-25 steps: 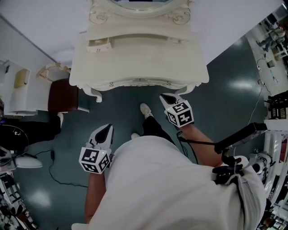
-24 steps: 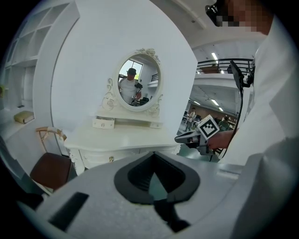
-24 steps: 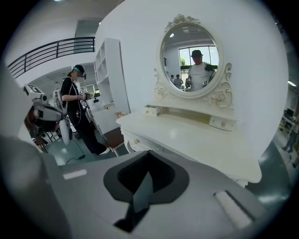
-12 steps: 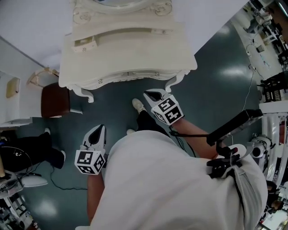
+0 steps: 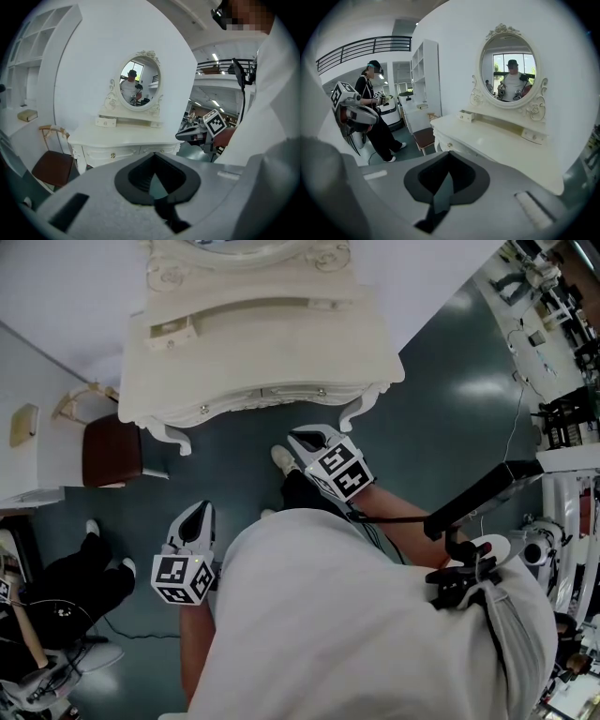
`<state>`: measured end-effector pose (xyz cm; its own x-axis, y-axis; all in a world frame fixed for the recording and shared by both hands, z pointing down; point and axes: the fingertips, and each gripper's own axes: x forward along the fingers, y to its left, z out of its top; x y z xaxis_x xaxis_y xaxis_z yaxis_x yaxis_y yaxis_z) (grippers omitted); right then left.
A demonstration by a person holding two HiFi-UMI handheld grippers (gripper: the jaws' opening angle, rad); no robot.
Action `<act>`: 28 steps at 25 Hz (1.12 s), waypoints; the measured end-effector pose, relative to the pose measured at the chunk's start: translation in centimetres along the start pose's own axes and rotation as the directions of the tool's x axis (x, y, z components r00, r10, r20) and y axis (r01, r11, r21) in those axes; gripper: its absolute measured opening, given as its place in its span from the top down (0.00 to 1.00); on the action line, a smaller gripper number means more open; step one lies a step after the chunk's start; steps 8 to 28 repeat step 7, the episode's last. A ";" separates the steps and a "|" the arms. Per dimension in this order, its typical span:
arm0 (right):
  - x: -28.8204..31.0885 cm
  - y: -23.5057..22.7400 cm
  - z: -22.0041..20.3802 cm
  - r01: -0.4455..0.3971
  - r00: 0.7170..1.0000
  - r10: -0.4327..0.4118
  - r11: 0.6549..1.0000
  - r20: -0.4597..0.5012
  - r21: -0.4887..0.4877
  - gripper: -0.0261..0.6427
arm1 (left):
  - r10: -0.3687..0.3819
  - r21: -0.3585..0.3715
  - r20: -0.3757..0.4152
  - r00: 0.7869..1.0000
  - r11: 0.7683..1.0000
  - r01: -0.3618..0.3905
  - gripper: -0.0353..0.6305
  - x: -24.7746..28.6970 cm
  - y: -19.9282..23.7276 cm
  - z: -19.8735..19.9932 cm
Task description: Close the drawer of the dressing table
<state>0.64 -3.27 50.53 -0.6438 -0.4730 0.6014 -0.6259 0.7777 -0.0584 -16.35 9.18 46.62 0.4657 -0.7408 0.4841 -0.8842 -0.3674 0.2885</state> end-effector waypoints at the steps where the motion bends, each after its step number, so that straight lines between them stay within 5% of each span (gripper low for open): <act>1: 0.0 0.1 0.0 -0.001 1.000 0.001 1.000 0.001 -0.002 0.96 | 0.000 -0.001 0.002 1.000 1.000 0.000 0.94 0.0 0.0 -0.1; 28: 0.3 0.7 -0.6 -0.012 1.000 0.012 1.000 0.002 -0.019 0.96 | 0.014 -0.007 0.011 1.000 1.000 -0.014 0.94 -0.2 0.3 -1.1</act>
